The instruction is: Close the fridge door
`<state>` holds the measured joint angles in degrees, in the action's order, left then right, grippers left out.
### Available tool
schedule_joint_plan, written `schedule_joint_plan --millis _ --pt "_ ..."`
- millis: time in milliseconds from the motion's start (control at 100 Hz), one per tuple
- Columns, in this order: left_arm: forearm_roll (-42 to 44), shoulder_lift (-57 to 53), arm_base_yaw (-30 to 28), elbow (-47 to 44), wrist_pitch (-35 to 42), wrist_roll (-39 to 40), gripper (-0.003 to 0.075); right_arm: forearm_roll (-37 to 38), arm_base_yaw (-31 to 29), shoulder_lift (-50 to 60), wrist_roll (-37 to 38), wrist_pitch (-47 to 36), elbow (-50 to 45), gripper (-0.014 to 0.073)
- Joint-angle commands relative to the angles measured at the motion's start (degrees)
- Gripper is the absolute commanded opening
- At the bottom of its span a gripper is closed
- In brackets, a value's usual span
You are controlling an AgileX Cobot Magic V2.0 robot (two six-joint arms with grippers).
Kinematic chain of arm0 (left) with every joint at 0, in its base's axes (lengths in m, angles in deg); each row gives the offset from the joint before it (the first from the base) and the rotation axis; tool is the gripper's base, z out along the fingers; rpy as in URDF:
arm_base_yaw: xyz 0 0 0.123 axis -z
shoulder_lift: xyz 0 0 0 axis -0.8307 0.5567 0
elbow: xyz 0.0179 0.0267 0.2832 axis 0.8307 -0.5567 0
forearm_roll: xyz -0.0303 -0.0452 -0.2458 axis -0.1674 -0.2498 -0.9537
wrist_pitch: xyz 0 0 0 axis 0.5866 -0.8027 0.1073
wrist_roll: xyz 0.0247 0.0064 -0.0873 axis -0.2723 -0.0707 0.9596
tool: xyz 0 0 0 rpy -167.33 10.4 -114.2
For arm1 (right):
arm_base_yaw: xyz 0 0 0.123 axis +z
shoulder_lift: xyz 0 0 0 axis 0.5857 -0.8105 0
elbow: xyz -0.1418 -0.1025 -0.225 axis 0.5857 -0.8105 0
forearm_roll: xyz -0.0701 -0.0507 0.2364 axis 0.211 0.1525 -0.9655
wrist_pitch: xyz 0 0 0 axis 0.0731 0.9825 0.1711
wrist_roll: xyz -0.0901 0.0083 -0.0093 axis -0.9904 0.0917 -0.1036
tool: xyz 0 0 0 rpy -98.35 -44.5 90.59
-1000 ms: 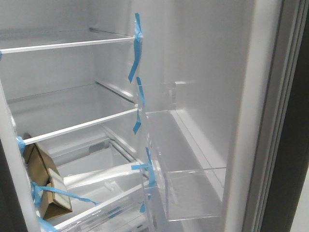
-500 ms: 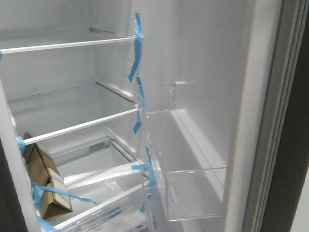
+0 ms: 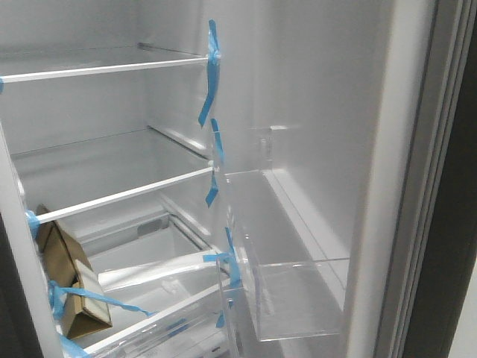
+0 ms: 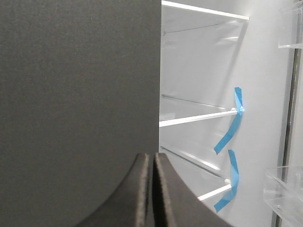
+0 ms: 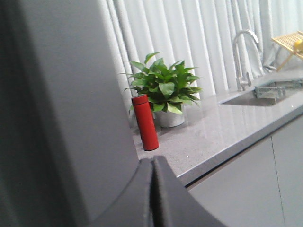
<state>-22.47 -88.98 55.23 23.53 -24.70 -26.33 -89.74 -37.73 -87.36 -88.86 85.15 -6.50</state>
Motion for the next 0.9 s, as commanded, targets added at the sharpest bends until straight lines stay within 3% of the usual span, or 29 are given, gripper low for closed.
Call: schedule_joint_plan --millis 0,390,560,890 --pt "-0.2 -1.3 -0.1 -2.0 4.2 0.1 -0.0020 -6.8 -0.2 -2.2 -1.1 -8.8 0.5 -0.0073" --pt "-0.2 -1.3 -0.1 -2.0 4.2 0.1 -0.0020 -28.2 -0.2 -11.5 -1.1 -16.8 -0.6 -0.0073" --pt "-0.2 -1.3 -0.1 -2.0 4.2 0.1 -0.0020 -29.0 -0.2 -16.2 9.5 -17.3 -0.6 -0.0073" --pt "-0.2 -1.3 -0.1 -2.0 4.2 0.1 -0.0020 -33.5 -0.2 -17.5 16.6 -12.4 -0.4 -0.0073"
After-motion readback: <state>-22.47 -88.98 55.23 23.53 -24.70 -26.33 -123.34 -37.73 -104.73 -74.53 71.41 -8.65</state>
